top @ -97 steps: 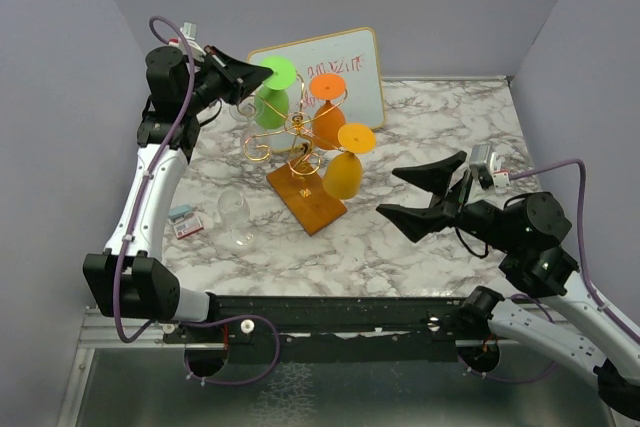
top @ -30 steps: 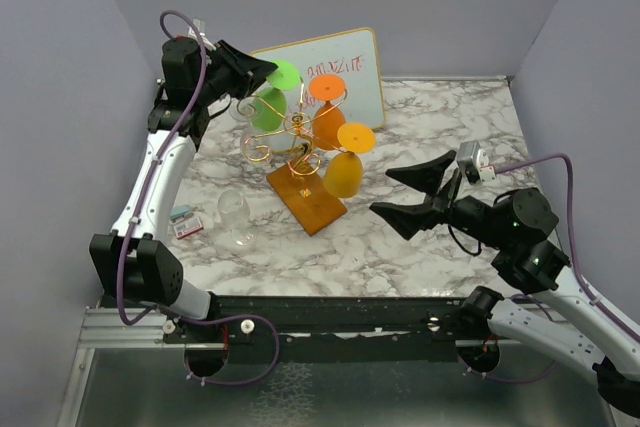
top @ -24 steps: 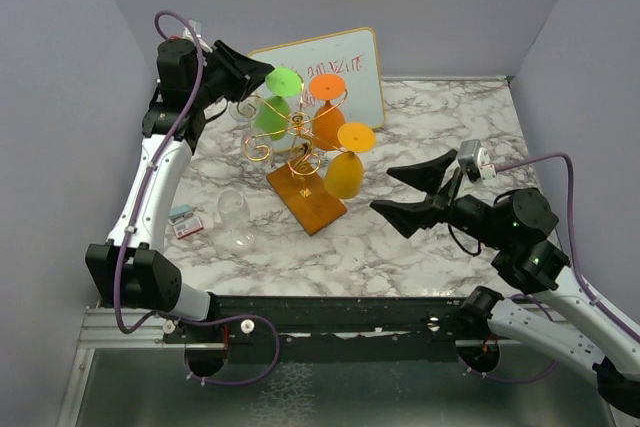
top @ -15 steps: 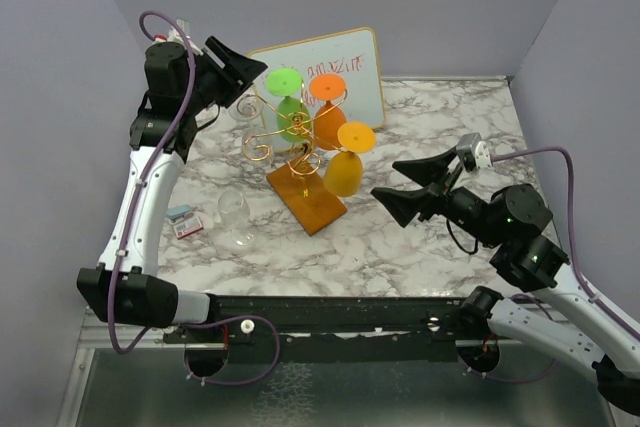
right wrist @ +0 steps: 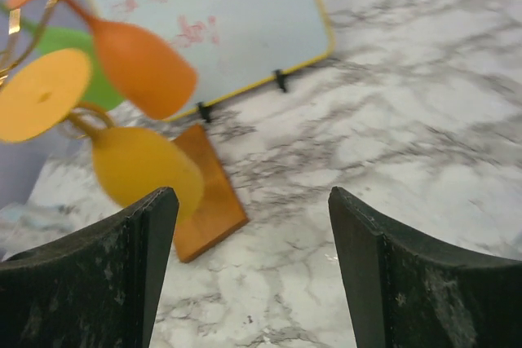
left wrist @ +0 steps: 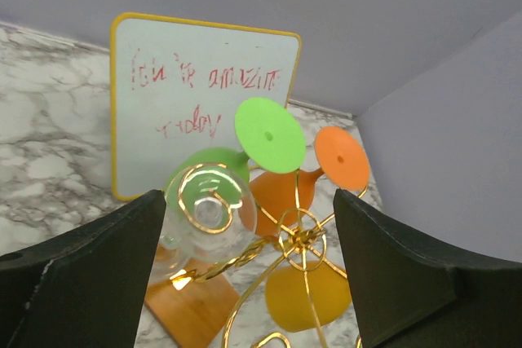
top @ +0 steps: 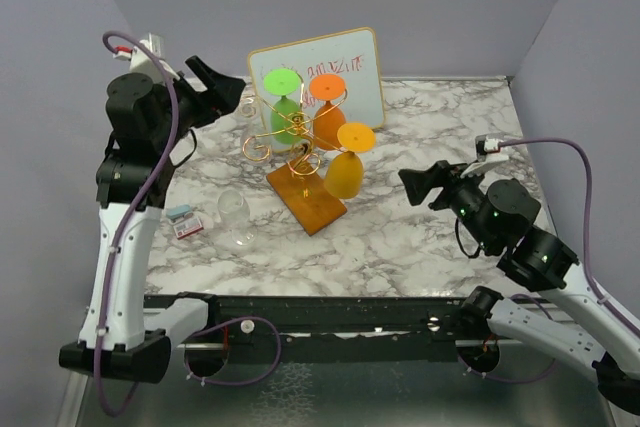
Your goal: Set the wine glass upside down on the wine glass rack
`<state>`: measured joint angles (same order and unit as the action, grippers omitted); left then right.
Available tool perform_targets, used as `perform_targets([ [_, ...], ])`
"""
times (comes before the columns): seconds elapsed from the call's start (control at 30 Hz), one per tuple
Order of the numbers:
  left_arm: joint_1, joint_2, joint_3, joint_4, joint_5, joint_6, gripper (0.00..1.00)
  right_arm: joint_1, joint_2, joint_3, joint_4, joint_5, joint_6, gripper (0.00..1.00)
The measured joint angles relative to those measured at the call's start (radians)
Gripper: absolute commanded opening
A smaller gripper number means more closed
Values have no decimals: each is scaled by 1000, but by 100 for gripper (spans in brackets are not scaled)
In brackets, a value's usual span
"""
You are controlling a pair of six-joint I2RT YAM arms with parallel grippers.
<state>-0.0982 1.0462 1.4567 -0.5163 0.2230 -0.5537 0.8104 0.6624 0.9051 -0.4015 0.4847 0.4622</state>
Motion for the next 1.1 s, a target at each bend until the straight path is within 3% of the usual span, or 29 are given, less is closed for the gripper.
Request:
perform_targets([
  [0.17,-23,-112,-58,-71,0,147,99,0,63,85,-260,261,153,88],
  [0.4,-143,-118,-66,-129,-37,261,99,-67,320,249,-391,364,173,88],
  [0.53,-182,-82,-31,-158,-63,271,99,-274,429,268,-385,271,126,71],
  [0.67,-208,-79,-21,-166,-86,270,99,-449,461,212,-374,194,102,65],
  [0.9,-251,-92,-20,-174,-117,278,99,-534,474,-17,-368,126,113,56],
  [1.1,-306,-76,6,-175,-113,313,99,-568,508,-96,-316,89,112,34],
])
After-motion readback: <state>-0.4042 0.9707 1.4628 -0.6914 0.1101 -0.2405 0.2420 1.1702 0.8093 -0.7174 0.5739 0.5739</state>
